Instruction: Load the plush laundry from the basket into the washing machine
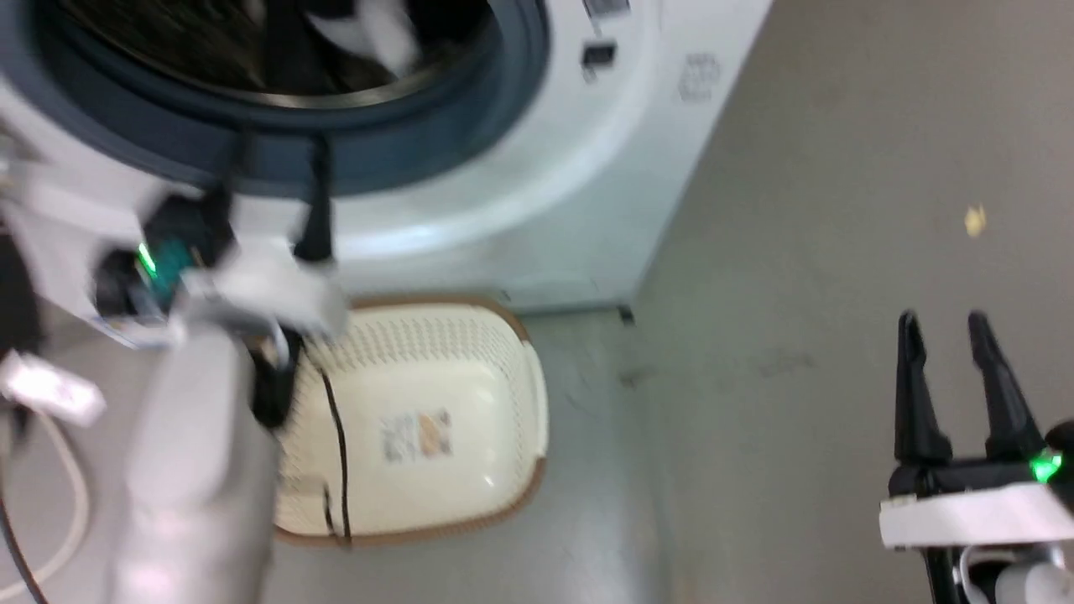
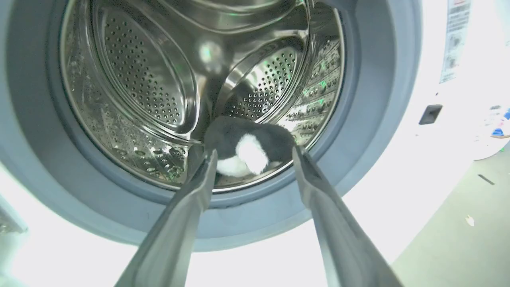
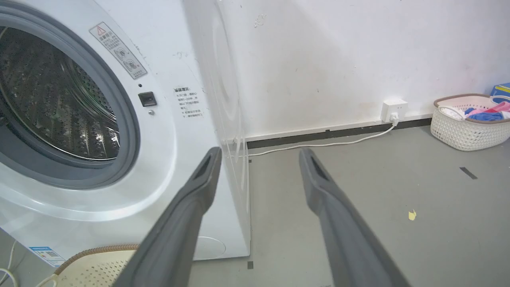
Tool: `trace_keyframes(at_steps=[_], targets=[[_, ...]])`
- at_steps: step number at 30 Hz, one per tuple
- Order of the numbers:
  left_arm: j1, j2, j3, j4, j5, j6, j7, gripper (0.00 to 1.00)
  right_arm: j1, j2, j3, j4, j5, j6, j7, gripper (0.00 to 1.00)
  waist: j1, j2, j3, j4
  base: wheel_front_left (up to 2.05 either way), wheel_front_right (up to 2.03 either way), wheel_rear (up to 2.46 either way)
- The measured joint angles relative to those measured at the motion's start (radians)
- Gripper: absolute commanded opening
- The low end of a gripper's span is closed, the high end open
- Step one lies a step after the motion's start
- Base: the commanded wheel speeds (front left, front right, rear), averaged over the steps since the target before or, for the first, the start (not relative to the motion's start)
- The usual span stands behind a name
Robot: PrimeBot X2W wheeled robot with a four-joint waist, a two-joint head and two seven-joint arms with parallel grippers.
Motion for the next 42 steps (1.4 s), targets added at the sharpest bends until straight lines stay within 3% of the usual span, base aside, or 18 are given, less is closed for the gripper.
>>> trace_keyframes(at_steps=[1,3,5,12,16,36,37,42], targets=[[0.000,0.000,0.000,0.000,0.000,0.000,0.000,1.00,0.000,0.000,0.000,0.000,0.000,0.000,0.000,1.00,0.0000,0.0000,0.000,0.000,0.00,0.00,0.00],[0.219,-0.033,0.015,-0.136,0.003,0.001,0.000,1.00,0.056,0.000,0.006,0.018,-0.021,0.000,0.000,1.00,-0.0001,0.0000,-0.120,0.053,0.00,0.00,0.00],[0.299,-0.042,0.036,-0.198,0.003,0.006,0.000,1.00,0.075,0.000,0.006,0.020,-0.023,0.000,0.000,1.00,-0.0001,0.0000,-0.162,0.073,0.00,0.00,0.00],[0.552,-0.085,0.052,-0.386,0.043,0.021,0.000,1.00,0.139,0.000,0.023,0.033,-0.030,0.000,0.000,1.00,0.0000,-0.0001,-0.269,0.138,0.00,0.00,0.00],[0.658,-0.099,0.032,-0.421,0.069,0.045,0.000,1.00,0.153,0.000,0.043,0.040,-0.031,0.000,0.000,1.00,0.0002,-0.0001,-0.301,0.163,0.00,0.00,0.00],[0.730,-0.118,-0.007,-0.427,0.080,0.104,0.000,1.00,0.191,0.000,0.073,0.060,-0.047,0.000,0.000,1.00,0.0004,-0.0001,-0.326,0.187,0.00,0.00,0.00],[0.730,-0.118,-0.007,-0.428,0.077,0.105,0.000,0.00,0.191,0.000,0.074,0.061,-0.047,0.000,0.000,0.00,0.0004,0.0000,-0.326,0.187,0.00,0.00,0.00],[0.729,-0.118,-0.009,-0.427,0.076,0.106,0.002,0.00,0.190,0.000,0.074,0.061,-0.047,0.000,0.001,0.00,0.0004,-0.0001,-0.326,0.187,0.00,0.00,0.00]])
